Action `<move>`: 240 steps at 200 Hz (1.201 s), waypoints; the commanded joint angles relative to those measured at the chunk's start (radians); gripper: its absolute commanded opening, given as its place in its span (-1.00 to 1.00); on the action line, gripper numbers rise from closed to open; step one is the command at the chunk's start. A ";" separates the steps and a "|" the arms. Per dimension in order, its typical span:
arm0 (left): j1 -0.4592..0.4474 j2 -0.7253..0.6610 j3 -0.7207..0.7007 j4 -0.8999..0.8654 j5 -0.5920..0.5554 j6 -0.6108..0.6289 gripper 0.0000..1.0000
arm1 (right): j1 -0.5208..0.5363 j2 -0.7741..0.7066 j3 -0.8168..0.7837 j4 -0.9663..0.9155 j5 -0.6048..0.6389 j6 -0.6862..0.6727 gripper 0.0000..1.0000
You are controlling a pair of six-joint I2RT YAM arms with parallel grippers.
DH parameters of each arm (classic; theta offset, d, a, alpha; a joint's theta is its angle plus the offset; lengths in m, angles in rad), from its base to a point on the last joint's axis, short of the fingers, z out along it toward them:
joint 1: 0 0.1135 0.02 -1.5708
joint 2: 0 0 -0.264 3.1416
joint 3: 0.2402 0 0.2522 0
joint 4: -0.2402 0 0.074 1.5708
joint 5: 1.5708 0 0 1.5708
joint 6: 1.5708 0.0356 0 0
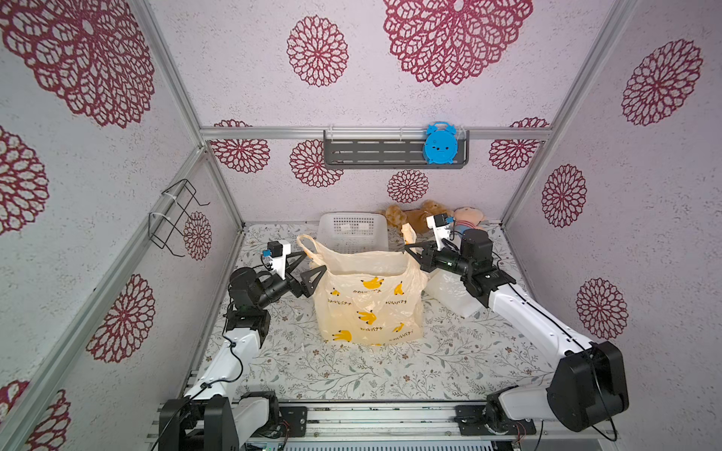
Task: Place the banana into a plastic bag & tie a knot
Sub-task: Adjust the plastic bag at the center of the board.
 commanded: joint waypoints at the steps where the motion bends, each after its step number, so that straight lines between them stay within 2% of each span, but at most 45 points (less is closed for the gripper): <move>1: 0.019 0.055 0.027 0.139 0.065 -0.010 0.95 | -0.006 0.010 0.037 0.009 -0.029 -0.018 -1.00; 60: 0.019 0.186 0.092 0.252 0.078 -0.039 1.00 | -0.006 0.029 0.068 -0.008 -0.051 -0.021 -1.00; 111: 0.016 0.269 0.150 0.280 0.109 -0.065 0.79 | -0.006 0.046 0.088 -0.015 -0.076 -0.019 -1.00; 137: -0.006 0.294 0.183 0.270 0.093 -0.066 0.48 | -0.003 0.054 0.096 -0.015 -0.089 -0.015 -1.00; 157: -0.033 0.275 0.218 0.133 0.032 -0.006 -0.02 | 0.000 0.056 0.101 -0.021 -0.086 -0.014 -1.00; 161: -0.039 0.265 0.225 0.098 0.016 0.008 -0.14 | 0.002 0.054 0.102 -0.023 -0.085 -0.015 -1.00; 173: -0.069 0.226 0.245 -0.020 -0.055 0.051 -0.71 | 0.005 0.049 0.104 -0.025 -0.077 -0.017 -1.00; 185: -0.115 0.176 0.279 -0.173 -0.161 0.116 -0.95 | 0.011 0.038 0.109 -0.036 -0.045 -0.032 -1.00; 210: -0.218 0.110 0.414 -0.555 -0.457 0.208 -1.00 | 0.031 0.001 0.108 -0.043 0.043 -0.064 -1.00; 240: -0.361 0.148 0.617 -0.957 -0.822 0.263 -1.00 | 0.043 -0.056 0.070 0.037 0.070 -0.058 -1.00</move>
